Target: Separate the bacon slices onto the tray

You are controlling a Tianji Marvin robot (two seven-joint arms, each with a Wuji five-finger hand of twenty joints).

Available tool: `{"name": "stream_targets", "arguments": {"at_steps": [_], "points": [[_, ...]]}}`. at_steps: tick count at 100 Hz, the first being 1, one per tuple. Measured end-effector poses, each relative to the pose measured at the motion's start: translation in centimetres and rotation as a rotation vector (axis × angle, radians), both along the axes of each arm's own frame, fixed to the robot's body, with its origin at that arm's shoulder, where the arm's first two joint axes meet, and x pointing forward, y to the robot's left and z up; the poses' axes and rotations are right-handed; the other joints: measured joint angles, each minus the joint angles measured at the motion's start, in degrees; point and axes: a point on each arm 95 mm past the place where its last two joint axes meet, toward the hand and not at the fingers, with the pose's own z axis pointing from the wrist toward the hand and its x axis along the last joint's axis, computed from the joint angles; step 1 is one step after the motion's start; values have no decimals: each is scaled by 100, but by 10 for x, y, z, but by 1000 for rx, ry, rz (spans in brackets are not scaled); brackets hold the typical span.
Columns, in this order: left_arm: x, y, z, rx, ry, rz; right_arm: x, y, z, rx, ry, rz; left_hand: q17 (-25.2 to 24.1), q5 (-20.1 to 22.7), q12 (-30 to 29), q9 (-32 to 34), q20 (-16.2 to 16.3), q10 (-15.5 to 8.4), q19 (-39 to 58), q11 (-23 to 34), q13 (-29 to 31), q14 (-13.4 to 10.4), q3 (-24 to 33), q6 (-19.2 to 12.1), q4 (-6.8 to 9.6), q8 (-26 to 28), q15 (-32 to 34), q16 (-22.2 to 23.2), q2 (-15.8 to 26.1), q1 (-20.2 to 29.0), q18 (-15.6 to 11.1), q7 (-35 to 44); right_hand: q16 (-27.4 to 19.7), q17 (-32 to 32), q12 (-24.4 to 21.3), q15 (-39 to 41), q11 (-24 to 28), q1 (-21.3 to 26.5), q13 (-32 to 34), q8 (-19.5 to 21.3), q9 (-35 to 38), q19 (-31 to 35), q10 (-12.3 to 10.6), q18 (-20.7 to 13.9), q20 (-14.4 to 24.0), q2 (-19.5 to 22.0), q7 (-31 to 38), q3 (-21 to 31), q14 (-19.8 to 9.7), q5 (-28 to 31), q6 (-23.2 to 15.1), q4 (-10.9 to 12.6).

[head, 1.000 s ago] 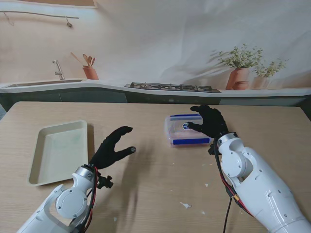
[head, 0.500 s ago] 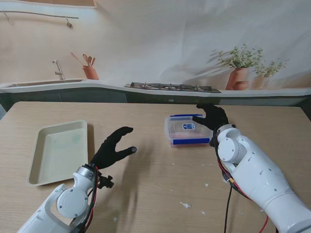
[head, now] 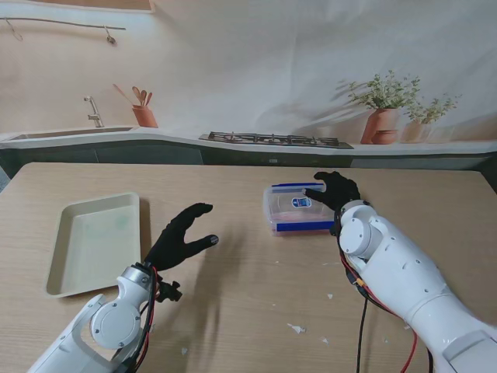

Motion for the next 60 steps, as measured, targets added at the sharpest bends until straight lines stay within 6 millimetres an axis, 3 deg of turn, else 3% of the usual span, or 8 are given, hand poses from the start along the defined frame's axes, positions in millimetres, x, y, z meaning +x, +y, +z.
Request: {"name": "stream_targets", "arguments": {"at_steps": [13, 60], "points": [[0, 0, 0, 1, 0, 0, 0, 2, -2, 3, 21, 1, 0, 0, 0, 0, 0, 0, 0, 0, 0, 0, 0, 0, 0, 0, 0, 0, 0, 0, 0, 0, 0, 145, 0, 59, 0, 4, 8, 1, 10, 19, 61, 0, 10, 0, -2, -100, 6, -1, 42, 0], [0, 0, -1, 1, 1, 0, -2, 4, -2, 31, 34, -10, 0, 0, 0, 0, 0, 0, 0, 1, 0, 0, 0, 0, 0, 0, 0, 0, 0, 0, 0, 0, 406, 682, 11, 789, -94, 640, 244, 8, 137, 585, 114, 82, 541, 68, 1, -477, 549, -1, 230, 0]]}}
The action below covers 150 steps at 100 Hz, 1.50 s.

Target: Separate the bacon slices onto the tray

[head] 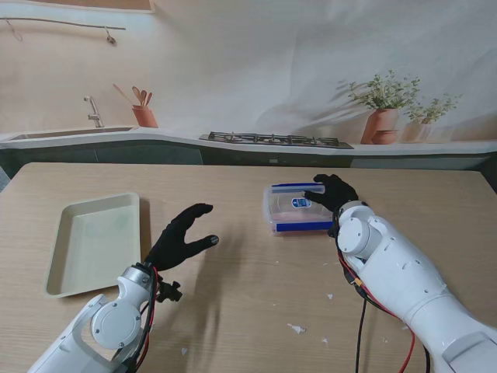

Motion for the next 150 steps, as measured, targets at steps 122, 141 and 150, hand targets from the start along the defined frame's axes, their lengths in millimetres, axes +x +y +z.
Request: {"name": "stream_targets", "arguments": {"at_steps": [122, 141, 150], "points": [[28, 3, -13, -31, 187, 168, -35, 47, 7, 115, 84, 158, 248, 2, 354, 99, 228, 0, -1, 583, 244, 253, 0, 92, 0, -3, 230, 279, 63, 6, 126, 0, 288, 82, 59, 504, 56, 274, 10, 1, -135, 276, 136, 237, 230, -5, 203, 1116, 327, 0, 104, 0], [46, 0, -14, -63, 285, 196, -36, 59, 7, 129, 99, 197, 324, 2, 354, 99, 224, 0, -1, 583, 244, 612, 0, 106, 0, -9, 73, 221, 102, 7, 129, -1, 290, 35, 59, 512, 56, 274, 16, -60, -196, 633, 136, 237, 8, -5, 254, 1189, 319, 0, 104, 0], [56, 0, -16, -85, 328, 204, -36, 64, 8, 131, 109, 214, 325, 2, 354, 83, 176, 0, -1, 529, 243, 668, 0, 106, 0, -8, -14, 145, 130, 7, 129, -1, 291, -4, 59, 525, 56, 274, 29, -62, -196, 834, 136, 237, -56, -5, 261, 1189, 319, 0, 103, 0]]}}
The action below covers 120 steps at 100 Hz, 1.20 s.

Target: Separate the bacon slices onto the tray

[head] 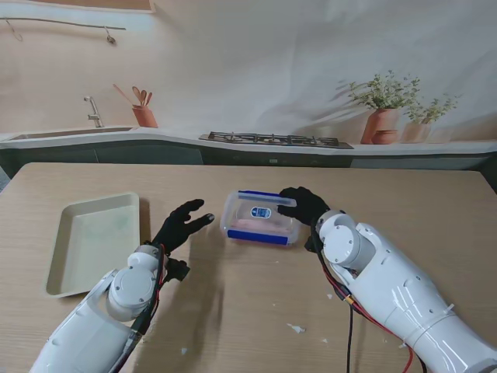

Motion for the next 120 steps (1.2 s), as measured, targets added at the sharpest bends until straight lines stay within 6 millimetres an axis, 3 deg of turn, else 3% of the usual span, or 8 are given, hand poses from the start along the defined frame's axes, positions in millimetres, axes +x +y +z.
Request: {"name": "stream_targets", "arguments": {"at_steps": [9, 19, 46, 69, 120], "points": [[10, 0, 1, -37, 50, 10, 1, 5, 1, 5, 8, 16, 0, 0, 0, -13, -45, 0, 0, -8, -1, 3, 0, 0, 0, 0, -51, -65, 97, 1, 0, 0, 0, -30, 0, 0, 0, 0, 1, -12, 0, 111, 0, -1, -5, 0, 40, 1, 8, 0, 0, 0], [20, -3, 0, -2, 51, 3, 0, 10, 2, 12, 17, 24, -3, 0, -77, -26, -62, 0, 0, -116, -11, 3, -8, 0, 0, 0, -174, -82, 98, 2, 0, 0, 0, -122, 0, 0, 0, 0, 1, -53, -35, 407, 0, -2, -328, 0, 40, 1, 15, 0, 0, 0], [32, -17, -4, -62, 120, 19, -7, 23, 2, 31, 33, 45, -16, 0, -149, -34, -179, 0, 1, -225, -18, 88, -65, 0, 0, 0, -268, -208, 141, 83, 0, 0, 2, -134, 0, 63, 0, 0, 35, -54, -44, 623, 0, -2, -355, 5, 44, 2, 10, 0, 0, 0], [29, -28, -7, -87, 139, 8, -13, 28, 2, 40, 42, 54, 4, 10, -277, -255, -184, -9, 2, -412, -14, 102, -66, 0, 0, 0, -268, -208, 142, 103, 0, -1, 5, -152, -2, 127, 0, 2, 39, -54, -124, 692, 0, -6, -410, 78, 44, 2, -11, -1, 0, 0], [0, -20, -1, -117, 153, -25, -30, 33, 4, 59, 74, 92, 91, 128, -287, -416, -185, -76, 2, -522, -46, 369, -66, 0, 0, -1, -310, -279, 155, 148, 3, -28, 5, -189, -98, 118, -172, 6, 39, -54, -289, 777, -3, -6, -525, 148, 47, 2, 10, -7, 15, 0]]}}
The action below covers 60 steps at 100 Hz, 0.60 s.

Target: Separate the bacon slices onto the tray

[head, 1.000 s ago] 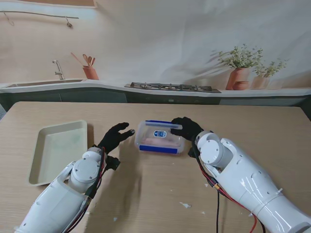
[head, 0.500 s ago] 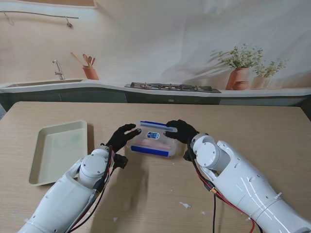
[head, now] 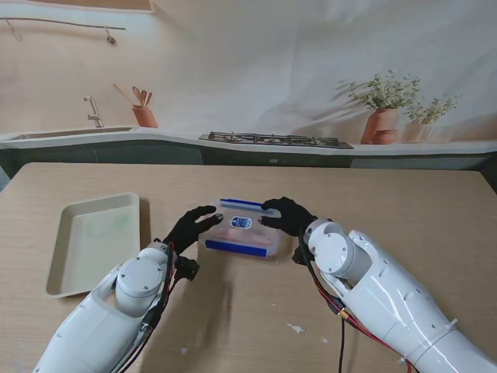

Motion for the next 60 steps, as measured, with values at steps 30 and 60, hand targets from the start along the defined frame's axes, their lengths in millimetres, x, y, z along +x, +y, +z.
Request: {"name": "stream_targets", "arguments": {"at_steps": [30, 60], "points": [[-17, 10, 2, -18, 20, -27, -14, 3, 1, 10, 17, 39, 2, 42, 0, -30, 0, -60, 0, -24, -12, 65, -58, 0, 0, 0, -253, -21, 52, 0, 3, 0, 0, -12, -37, -48, -106, 75, -1, -1, -8, 28, 0, 27, -83, 61, 46, 0, 36, -1, 1, 0], [-38, 16, 5, -41, 37, -60, -30, 4, 1, 32, 30, 72, 5, 42, 1, 48, 0, -67, 0, -1, -213, 321, -157, 0, 0, 0, -432, -34, 59, 0, 19, 0, 0, -23, -42, -79, -117, 75, -3, -4, -57, 33, 0, 64, -92, 61, 50, 0, 83, -2, 2, 0]]}}
